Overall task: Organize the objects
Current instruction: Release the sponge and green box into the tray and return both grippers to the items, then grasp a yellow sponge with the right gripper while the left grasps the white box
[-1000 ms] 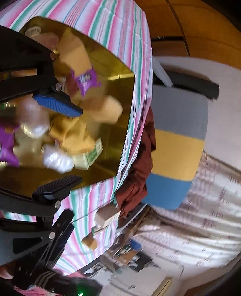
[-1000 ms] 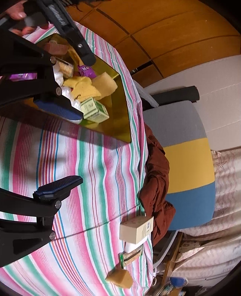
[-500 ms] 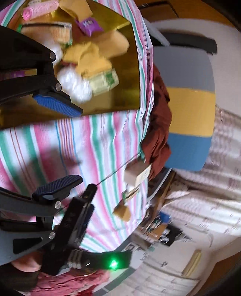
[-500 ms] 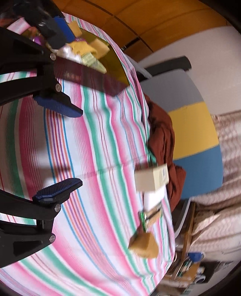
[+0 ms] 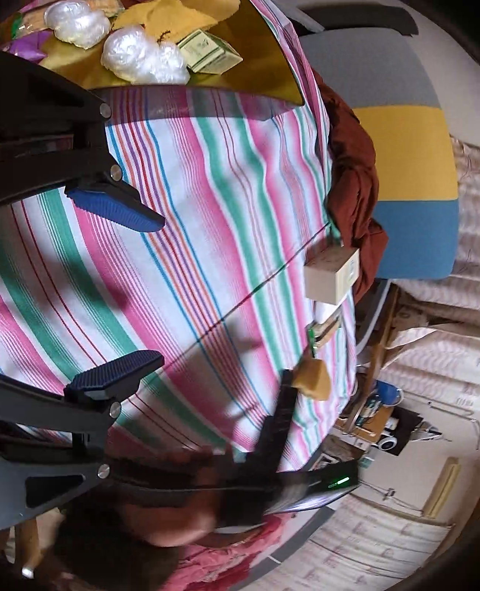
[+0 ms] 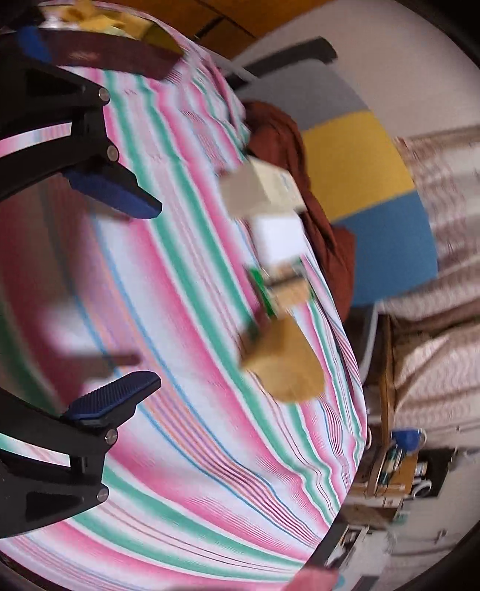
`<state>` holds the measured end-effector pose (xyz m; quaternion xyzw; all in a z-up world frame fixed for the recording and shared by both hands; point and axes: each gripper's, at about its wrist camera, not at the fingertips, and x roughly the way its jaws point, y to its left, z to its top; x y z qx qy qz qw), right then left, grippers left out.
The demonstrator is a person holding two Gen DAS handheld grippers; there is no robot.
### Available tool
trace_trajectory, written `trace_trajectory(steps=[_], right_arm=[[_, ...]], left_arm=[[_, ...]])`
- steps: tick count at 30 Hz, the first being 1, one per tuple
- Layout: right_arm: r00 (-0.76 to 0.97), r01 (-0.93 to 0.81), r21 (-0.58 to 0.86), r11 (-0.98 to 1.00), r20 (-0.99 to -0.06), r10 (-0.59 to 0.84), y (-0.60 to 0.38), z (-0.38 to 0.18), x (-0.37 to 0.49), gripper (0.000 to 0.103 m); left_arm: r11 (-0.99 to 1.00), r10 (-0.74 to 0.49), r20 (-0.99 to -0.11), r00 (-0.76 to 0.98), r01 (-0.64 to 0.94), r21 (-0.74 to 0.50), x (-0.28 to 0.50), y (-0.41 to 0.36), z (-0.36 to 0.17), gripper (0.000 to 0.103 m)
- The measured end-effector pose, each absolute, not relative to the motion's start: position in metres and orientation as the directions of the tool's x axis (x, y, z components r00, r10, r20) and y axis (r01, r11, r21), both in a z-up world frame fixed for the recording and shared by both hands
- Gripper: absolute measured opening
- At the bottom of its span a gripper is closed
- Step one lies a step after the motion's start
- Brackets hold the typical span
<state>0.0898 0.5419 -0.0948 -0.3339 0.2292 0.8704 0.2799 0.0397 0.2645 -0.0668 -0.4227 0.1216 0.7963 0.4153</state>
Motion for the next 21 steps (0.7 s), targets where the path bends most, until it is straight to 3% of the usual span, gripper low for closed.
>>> trace_trajectory(steps=[15,19,21], right_arm=[[-0.55,-0.759,0.2,-0.62,-0.706,0.446,0.658,-0.08,0.011,0.091],[-0.533,-0.76,0.182,-0.624,-0.724,0.437,0.663,-0.094,0.008,0.069],[-0.555,-0.739,0.177,-0.65,-0.707,0.439,0.663,-0.1,0.015,0.066]], left_arm=[[-0.663,0.503,-0.805,-0.314,-0.738,-0.126,0.027,0.268,-0.076,0.067],[-0.66,0.5,-0.804,-0.32,-0.742,-0.115,0.023,0.279,-0.074,0.067],[-0.655,0.509,-0.799,-0.321,-0.746,-0.118,0.019,0.29,-0.072,0.067]])
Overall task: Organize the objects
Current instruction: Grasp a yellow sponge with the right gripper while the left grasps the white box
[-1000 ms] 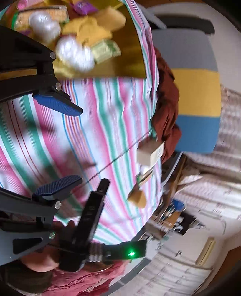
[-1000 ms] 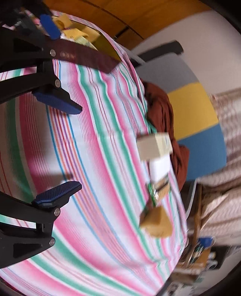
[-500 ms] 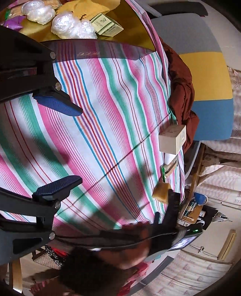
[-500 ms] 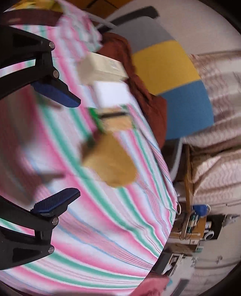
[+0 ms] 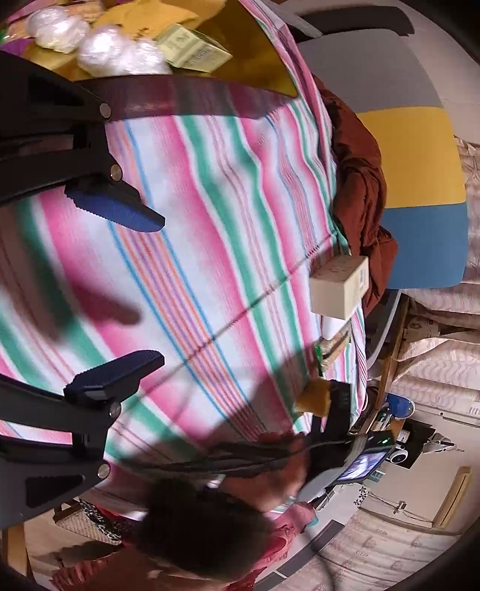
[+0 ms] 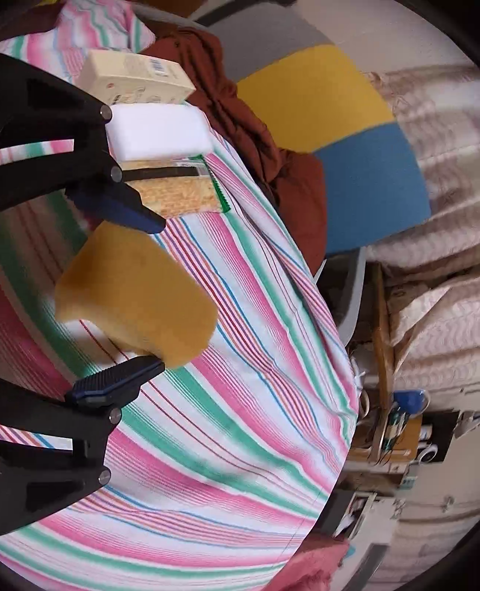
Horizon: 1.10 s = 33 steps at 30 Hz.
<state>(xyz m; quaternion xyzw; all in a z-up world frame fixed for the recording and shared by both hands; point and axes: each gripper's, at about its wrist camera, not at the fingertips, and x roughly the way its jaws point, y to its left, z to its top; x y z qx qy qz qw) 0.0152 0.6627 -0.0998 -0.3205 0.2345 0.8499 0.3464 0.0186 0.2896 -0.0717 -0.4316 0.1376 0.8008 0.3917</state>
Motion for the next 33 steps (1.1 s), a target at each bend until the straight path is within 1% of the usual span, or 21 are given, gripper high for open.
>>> trace_trajectory(steps=[2,5,8,13,17,19,20,29,33], right_arm=[[-0.581,-0.713,0.181,-0.677,-0.693,0.427,0.66,-0.101,0.022,0.057],[-0.606,-0.697,0.186,-0.693,-0.67,0.429,0.651,-0.098,0.035,0.051],[-0.623,-0.69,0.182,-0.7,-0.642,0.448,0.636,-0.094,0.049,0.049],[-0.641,-0.69,0.206,-0.694,-0.619,0.454,0.626,-0.095,0.064,0.048],[-0.639,-0.688,0.213,-0.694,-0.63,0.441,0.628,-0.1,0.062,0.048],[-0.638,-0.688,0.208,-0.696,-0.631,0.442,0.628,-0.1,0.062,0.048],[-0.637,-0.686,0.203,-0.699,-0.631,0.443,0.628,-0.101,0.061,0.048],[-0.636,-0.685,0.194,-0.703,-0.63,0.446,0.626,-0.102,0.06,0.048],[-0.633,-0.683,0.184,-0.707,-0.632,0.447,0.624,-0.103,0.059,0.048]], left_arm=[[-0.654,0.516,-0.793,-0.323,-0.746,-0.122,0.013,0.302,-0.069,0.067],[-0.658,0.529,-0.783,-0.327,-0.741,-0.135,0.0,0.32,-0.067,0.067],[-0.675,0.523,-0.783,-0.337,-0.724,-0.139,-0.022,0.347,-0.064,0.067],[-0.704,0.516,-0.786,-0.341,-0.691,-0.163,-0.059,0.386,-0.062,0.067],[-0.725,0.483,-0.782,-0.394,-0.681,-0.105,-0.085,0.419,-0.056,0.068],[-0.731,0.474,-0.781,-0.406,-0.676,-0.092,-0.095,0.433,-0.054,0.079],[-0.734,0.472,-0.779,-0.413,-0.673,-0.088,-0.1,0.439,-0.053,0.081],[-0.759,0.39,-0.789,-0.475,-0.651,0.018,-0.122,0.477,-0.068,0.082],[-0.776,0.389,-0.779,-0.492,-0.631,0.011,-0.129,0.476,-0.076,0.082]])
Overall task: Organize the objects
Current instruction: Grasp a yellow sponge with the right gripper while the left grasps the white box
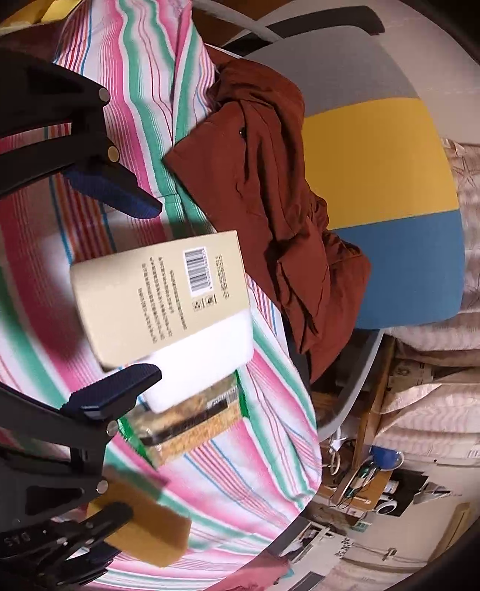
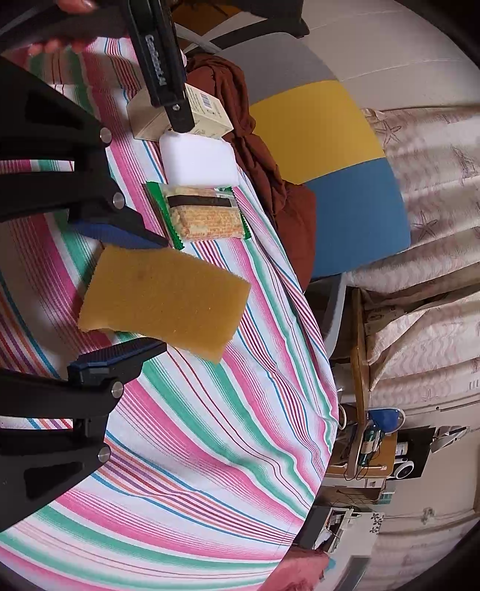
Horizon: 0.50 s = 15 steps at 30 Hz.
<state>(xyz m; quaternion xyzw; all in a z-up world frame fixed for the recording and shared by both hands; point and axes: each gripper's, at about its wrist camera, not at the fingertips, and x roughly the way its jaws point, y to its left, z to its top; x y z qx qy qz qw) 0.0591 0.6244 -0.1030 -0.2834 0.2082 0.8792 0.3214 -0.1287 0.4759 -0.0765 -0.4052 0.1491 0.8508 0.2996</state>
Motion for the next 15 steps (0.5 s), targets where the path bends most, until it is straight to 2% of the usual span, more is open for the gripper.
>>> trace_trajectory(steps=[5,6,7,8,9,15], right_arm=[[-0.632,-0.684,0.182,-0.707,-0.631,0.449,0.624,-0.103,0.059,0.048],[-0.632,-0.683,0.181,-0.707,-0.631,0.45,0.624,-0.103,0.059,0.048],[-0.632,-0.683,0.18,-0.708,-0.631,0.45,0.624,-0.103,0.058,0.048],[-0.632,-0.683,0.179,-0.708,-0.631,0.45,0.624,-0.104,0.058,0.048],[-0.632,-0.683,0.178,-0.709,-0.631,0.45,0.624,-0.104,0.058,0.048],[-0.63,-0.682,0.17,-0.711,-0.631,0.453,0.623,-0.104,0.057,0.048]], left_arm=[[-0.778,0.393,-0.742,-0.543,-0.627,0.046,-0.129,0.471,-0.086,0.08],[-0.78,0.402,-0.733,-0.549,-0.625,0.041,-0.128,0.468,-0.087,0.074],[-0.782,0.408,-0.729,-0.55,-0.623,0.032,-0.128,0.466,-0.089,0.061],[-0.784,0.409,-0.733,-0.543,-0.62,0.022,-0.13,0.465,-0.091,0.054],[-0.787,0.411,-0.736,-0.538,-0.617,0.011,-0.132,0.463,-0.092,0.051],[-0.774,0.456,-0.729,-0.511,-0.631,-0.042,-0.131,0.455,-0.093,0.05]])
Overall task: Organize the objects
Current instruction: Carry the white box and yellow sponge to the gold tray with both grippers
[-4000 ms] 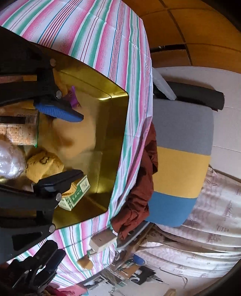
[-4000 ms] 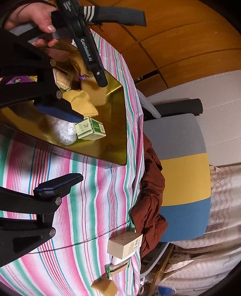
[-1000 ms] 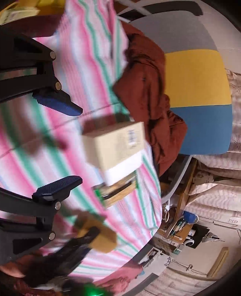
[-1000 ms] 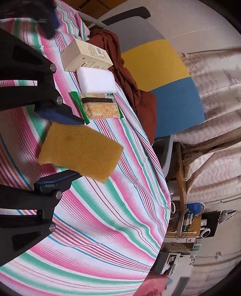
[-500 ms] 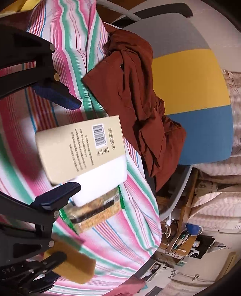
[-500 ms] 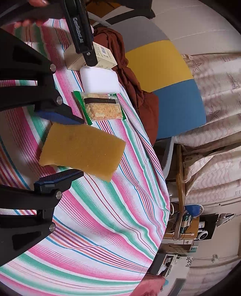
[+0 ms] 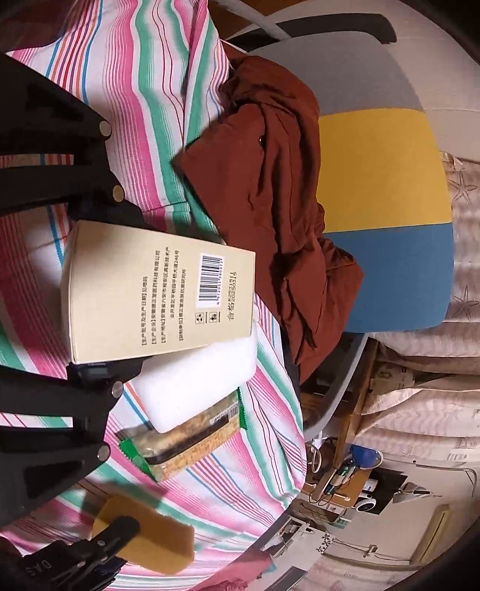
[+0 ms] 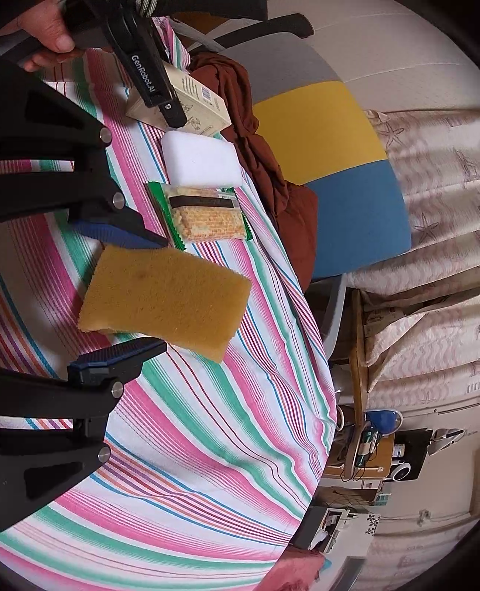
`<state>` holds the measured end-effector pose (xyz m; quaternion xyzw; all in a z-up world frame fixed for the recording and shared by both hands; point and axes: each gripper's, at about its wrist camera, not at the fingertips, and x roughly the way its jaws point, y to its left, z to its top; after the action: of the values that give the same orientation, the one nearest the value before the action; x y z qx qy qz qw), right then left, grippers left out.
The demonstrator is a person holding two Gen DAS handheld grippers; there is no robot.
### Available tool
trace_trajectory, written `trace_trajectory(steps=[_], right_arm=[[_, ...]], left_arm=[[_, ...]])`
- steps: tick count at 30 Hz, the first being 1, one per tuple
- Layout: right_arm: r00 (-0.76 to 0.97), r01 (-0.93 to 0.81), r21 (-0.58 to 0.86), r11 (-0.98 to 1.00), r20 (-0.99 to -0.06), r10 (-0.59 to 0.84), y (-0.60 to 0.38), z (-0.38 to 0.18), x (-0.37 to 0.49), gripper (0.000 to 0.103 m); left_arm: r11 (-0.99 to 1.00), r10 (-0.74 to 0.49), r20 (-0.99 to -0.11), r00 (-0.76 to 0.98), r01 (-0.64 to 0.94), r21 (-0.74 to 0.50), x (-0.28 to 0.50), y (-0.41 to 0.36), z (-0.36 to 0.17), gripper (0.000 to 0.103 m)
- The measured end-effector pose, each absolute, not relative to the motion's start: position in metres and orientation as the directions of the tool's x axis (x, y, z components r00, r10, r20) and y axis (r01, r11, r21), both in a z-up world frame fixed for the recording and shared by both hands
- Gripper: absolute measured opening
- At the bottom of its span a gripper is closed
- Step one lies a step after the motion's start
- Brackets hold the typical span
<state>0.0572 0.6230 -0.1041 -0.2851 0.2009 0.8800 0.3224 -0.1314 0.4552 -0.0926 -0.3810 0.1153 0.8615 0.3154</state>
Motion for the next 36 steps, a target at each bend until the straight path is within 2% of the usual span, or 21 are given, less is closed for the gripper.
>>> trace_trajectory(steps=[6,16,36], right_arm=[[-0.625,-0.684,0.155,-0.713,-0.629,0.462,0.62,-0.104,0.055,0.047],[-0.621,-0.691,0.111,-0.715,-0.598,0.508,0.611,-0.096,0.057,0.046],[-0.623,-0.654,0.017,-0.756,-0.579,0.526,0.559,-0.088,0.073,0.046]], left_arm=[[-0.75,0.481,-0.721,-0.498,-0.659,-0.045,-0.115,0.447,-0.093,0.05],[-0.766,0.52,-0.698,-0.492,-0.63,-0.127,-0.091,0.403,-0.091,0.05],[-0.739,0.528,-0.677,-0.513,-0.67,-0.069,-0.036,0.347,-0.09,0.05]])
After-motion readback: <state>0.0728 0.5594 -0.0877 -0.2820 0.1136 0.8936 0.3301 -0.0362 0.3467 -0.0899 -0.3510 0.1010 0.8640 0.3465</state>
